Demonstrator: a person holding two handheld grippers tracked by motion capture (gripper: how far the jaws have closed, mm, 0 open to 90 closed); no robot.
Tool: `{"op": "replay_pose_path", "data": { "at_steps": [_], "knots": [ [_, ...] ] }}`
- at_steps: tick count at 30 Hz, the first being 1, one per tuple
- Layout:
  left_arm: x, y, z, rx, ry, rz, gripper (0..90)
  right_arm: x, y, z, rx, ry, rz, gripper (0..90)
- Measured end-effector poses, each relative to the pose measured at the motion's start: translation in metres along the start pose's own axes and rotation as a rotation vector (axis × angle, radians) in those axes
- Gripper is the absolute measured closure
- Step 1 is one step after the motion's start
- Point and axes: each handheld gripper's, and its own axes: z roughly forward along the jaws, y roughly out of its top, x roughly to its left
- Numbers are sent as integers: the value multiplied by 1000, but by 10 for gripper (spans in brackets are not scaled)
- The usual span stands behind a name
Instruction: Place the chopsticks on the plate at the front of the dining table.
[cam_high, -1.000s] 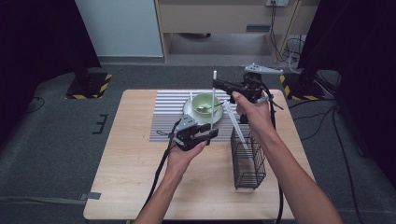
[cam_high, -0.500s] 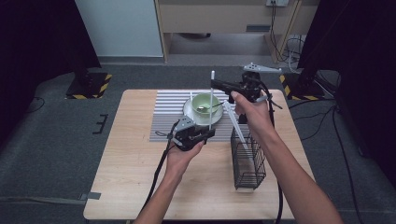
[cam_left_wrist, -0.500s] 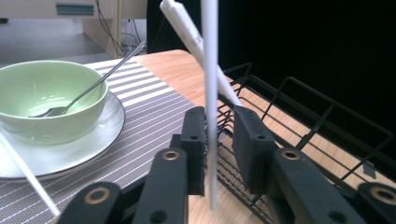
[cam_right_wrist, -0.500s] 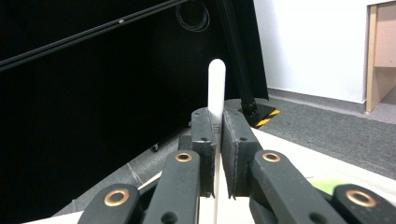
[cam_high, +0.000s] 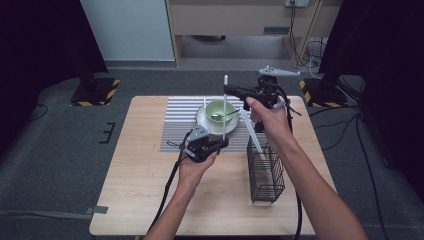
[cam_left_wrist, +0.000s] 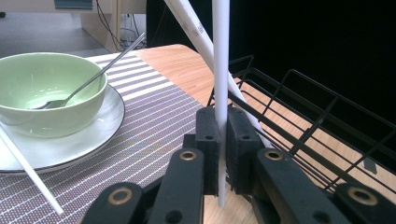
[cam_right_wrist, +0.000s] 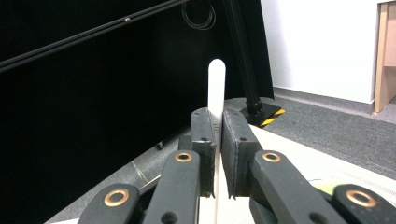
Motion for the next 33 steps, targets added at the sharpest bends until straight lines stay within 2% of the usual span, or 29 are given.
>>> {"op": "replay_pose_path", "data": {
  "at_steps": [10,17,20,25,27,33],
  "knots": [
    [-2,-2,2,27,9,7,849,2,-2,3,19,0,-14,841],
    [3,-5,2,4,55,-24,861,6,-4,6,20,-17,-49,829],
    [5,-5,0,-13,69,-30,862,8,-5,8,35,-35,-78,732],
    [9,-3,-4,-15,89,-31,861,6,-9,6,48,-82,-116,600],
    [12,-3,-6,-16,100,-34,861,3,-10,4,65,-111,-124,535],
    [20,-4,-11,-11,127,-39,861,-12,-17,-7,84,-187,-130,415]
  ]
}}
